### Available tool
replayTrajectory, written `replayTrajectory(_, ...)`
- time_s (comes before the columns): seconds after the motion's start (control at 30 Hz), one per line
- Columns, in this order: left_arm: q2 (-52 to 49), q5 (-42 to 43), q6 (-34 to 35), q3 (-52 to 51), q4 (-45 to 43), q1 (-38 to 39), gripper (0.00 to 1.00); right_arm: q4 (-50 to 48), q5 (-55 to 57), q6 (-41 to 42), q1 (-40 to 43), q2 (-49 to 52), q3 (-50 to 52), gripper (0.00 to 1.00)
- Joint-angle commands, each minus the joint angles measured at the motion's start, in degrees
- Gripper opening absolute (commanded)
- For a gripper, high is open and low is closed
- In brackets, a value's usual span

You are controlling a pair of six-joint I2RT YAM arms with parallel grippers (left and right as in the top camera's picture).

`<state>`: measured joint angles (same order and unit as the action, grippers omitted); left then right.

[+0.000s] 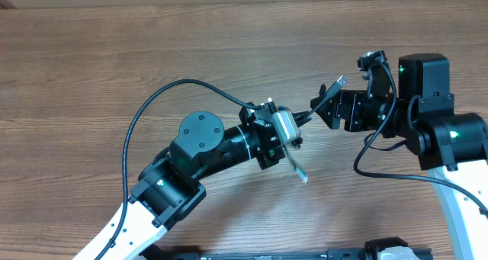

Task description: Untangle cables

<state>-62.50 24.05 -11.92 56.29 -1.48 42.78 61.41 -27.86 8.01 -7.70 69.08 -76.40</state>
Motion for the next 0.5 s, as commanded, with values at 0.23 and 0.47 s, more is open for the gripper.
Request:
replayTrajectory(0.23,1.29,-0.02,0.61,0.11,-0.5,0.26,0.04,-0.09,-1.77,0.15,-0.22,0.22,-0.7,0.82)
replayTrajectory(0.47,1.27,-12.24,0.63,0.11,4.68,0.26,0.04,0.07,-1.75,1.03,-0.22,0.22,-0.7,0.88)
